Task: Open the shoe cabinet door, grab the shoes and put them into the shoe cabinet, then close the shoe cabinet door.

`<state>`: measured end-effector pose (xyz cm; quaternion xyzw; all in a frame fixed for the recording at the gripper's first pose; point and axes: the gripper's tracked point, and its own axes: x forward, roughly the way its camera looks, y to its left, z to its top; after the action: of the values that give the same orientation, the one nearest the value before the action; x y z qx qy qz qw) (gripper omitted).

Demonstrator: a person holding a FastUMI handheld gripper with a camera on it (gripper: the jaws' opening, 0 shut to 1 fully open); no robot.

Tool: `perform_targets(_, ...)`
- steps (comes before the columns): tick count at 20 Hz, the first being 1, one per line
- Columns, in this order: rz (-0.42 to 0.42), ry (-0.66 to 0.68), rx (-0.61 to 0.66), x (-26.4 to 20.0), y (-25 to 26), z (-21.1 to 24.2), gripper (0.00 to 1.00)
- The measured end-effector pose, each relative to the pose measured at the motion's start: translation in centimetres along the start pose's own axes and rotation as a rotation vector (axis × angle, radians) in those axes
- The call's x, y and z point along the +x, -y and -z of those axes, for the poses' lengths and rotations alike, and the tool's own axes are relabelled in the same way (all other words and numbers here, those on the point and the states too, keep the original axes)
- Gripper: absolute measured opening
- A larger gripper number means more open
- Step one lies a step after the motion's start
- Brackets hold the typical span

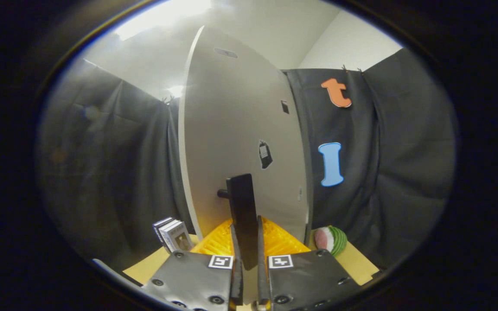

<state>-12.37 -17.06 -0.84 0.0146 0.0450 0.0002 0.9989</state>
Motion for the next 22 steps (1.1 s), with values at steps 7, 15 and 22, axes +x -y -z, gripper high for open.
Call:
perform_targets(7, 0.139, 0.015, 0.008, -2.6, 6.3, -0.8, 0.07)
perform_targets(15, 0.279, 0.029, 0.008, -5.1, 12.8, -1.3, 0.03)
perform_targets(22, 0.371, 0.051, -0.034, -7.4, 17.1, -2.1, 0.02)
